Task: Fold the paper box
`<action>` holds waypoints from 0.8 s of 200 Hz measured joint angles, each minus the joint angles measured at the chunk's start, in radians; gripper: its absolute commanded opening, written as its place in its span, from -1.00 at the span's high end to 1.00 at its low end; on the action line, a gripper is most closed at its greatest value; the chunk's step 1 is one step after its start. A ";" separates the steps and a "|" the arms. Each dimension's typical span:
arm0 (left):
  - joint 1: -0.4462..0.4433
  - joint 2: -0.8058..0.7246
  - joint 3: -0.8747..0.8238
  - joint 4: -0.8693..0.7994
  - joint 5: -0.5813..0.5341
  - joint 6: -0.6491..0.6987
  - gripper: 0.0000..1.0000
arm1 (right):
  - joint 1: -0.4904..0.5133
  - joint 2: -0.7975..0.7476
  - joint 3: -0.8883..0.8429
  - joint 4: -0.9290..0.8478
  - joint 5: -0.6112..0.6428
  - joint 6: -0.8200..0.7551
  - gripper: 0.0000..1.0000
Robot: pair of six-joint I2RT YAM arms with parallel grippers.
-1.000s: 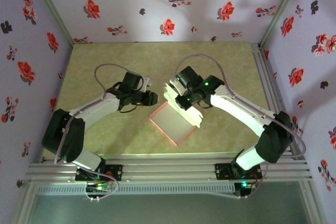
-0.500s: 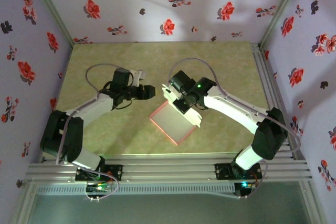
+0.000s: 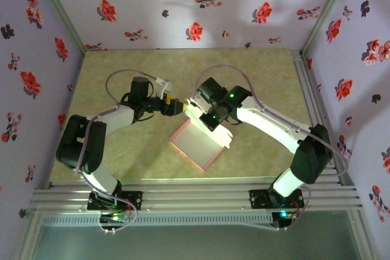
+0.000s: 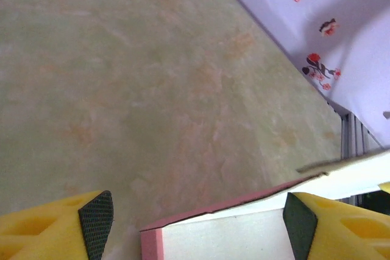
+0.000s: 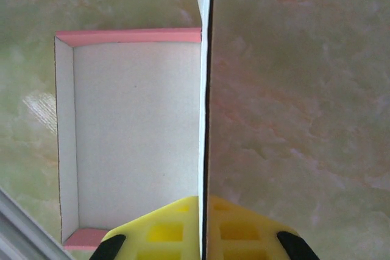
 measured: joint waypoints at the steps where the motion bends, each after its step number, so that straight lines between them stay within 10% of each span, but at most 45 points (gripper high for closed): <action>1: 0.000 0.000 0.000 0.002 0.003 0.003 -0.53 | -0.001 0.002 0.002 0.000 -0.003 0.000 0.85; 160: 0.000 0.019 0.044 -0.071 0.119 0.098 0.25 | -0.030 0.097 0.104 -0.058 -0.047 -0.011 0.95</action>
